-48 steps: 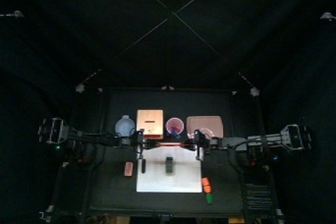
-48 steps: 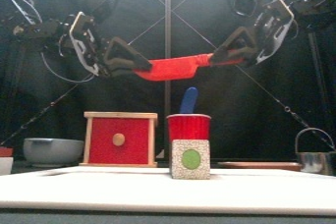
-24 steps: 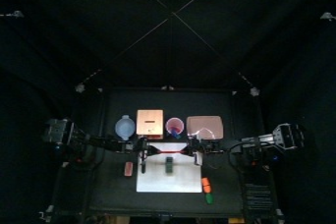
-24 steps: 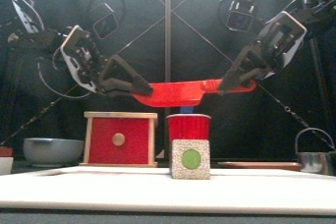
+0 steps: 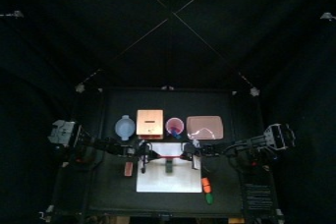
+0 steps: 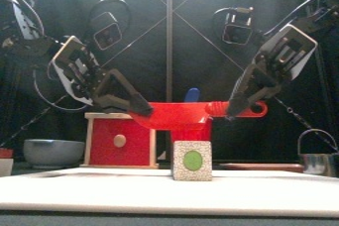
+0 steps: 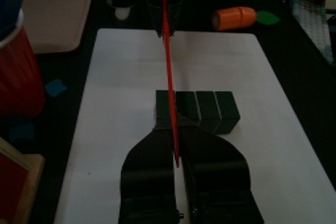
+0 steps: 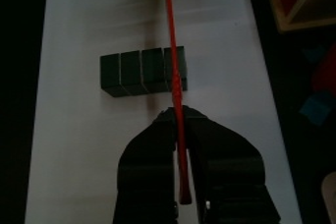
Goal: Cut the sushi into 4 pieces with the knife
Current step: Cut the sushi into 4 pieces
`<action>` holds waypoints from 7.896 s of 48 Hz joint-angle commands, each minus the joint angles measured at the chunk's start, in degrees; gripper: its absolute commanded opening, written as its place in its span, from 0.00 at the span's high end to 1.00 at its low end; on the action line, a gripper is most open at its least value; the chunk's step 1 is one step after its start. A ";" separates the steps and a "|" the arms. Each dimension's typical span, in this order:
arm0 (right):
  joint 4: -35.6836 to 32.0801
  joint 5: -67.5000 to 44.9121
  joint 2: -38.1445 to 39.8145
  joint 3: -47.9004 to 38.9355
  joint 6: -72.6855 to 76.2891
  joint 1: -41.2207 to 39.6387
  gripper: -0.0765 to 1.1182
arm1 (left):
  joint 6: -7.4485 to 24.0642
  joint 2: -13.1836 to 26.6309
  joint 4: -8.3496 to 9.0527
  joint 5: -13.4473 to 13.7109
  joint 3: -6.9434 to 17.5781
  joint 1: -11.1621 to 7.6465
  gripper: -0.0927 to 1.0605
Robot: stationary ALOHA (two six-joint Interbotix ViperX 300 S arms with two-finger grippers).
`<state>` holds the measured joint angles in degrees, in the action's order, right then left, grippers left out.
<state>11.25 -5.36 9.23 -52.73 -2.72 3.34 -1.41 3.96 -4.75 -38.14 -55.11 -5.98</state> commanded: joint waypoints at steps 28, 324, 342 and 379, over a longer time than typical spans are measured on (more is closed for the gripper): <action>0.44 -0.18 -3.78 2.02 0.00 0.44 0.82 | -0.09 4.13 -1.05 -0.18 2.90 -0.88 0.70; 1.41 16.70 -5.54 11.95 0.09 7.65 0.82 | 5.36 1.67 -6.15 21.62 9.93 -11.25 0.71; 1.14 16.61 -8.61 12.04 0.09 7.38 0.82 | 5.36 5.36 -7.56 21.71 10.63 -11.60 0.71; -4.92 17.58 -6.59 13.10 0.00 3.52 0.82 | 5.36 5.54 -8.44 21.80 10.63 -11.60 0.71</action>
<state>6.86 12.74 2.20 -41.31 -2.46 9.14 3.60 8.44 -13.36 -16.44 -45.18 -17.40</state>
